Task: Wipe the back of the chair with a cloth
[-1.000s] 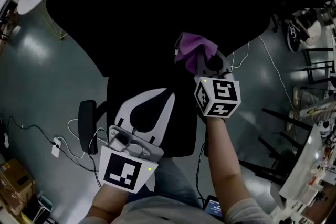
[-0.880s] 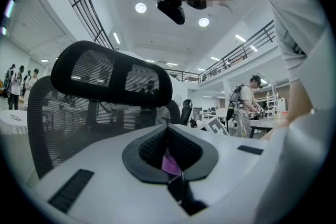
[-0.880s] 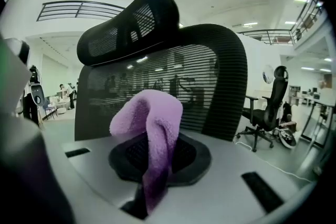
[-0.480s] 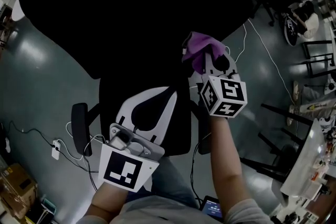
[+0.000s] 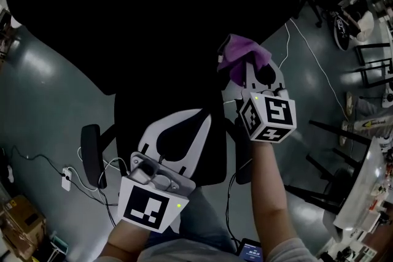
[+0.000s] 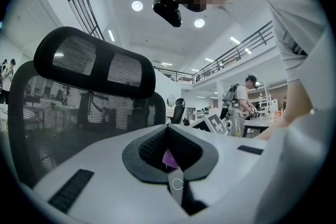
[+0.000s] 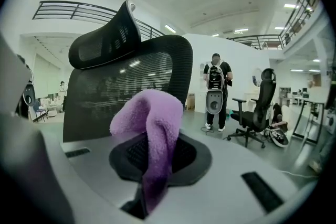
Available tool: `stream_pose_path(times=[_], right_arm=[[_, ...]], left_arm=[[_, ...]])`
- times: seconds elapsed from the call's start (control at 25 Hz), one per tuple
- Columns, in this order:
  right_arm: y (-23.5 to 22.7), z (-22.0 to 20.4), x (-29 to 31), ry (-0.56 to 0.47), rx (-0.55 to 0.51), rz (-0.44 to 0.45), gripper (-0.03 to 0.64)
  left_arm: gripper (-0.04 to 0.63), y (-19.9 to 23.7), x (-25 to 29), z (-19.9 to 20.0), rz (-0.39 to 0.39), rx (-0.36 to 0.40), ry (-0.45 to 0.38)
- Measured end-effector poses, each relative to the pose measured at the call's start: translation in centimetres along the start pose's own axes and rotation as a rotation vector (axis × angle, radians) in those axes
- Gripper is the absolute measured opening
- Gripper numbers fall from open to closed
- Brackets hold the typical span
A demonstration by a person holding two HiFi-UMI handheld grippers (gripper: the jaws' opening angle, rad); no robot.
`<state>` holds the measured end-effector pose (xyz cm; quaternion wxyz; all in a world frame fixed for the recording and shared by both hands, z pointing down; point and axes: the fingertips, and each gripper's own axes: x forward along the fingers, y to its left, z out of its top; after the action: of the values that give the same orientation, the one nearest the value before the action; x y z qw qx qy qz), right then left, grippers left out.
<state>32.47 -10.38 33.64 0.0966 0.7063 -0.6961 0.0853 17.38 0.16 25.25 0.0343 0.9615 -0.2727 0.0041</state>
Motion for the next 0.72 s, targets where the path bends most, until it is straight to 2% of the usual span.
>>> stream_pose_path(times=[0.16, 0.48, 0.72], right_arm=[[0.4, -0.2, 0.0, -0.027, -0.001, 0.0, 0.049], [1.2, -3.4, -0.1, -0.002, -0.034, 0.001, 0.049], [1.2, -3.3, -0.1, -0.009, -0.016, -0.006, 0.049]], left_arm=[[0.012, 0.5, -0.4, -1.4, 0.003, 0.011, 0.009], [0.012, 0.8, -0.9, -3.4, -0.002, -0.001, 0.007], [0.012, 1.6, -1.7, -4.0, -0.002, -0.002, -0.004]])
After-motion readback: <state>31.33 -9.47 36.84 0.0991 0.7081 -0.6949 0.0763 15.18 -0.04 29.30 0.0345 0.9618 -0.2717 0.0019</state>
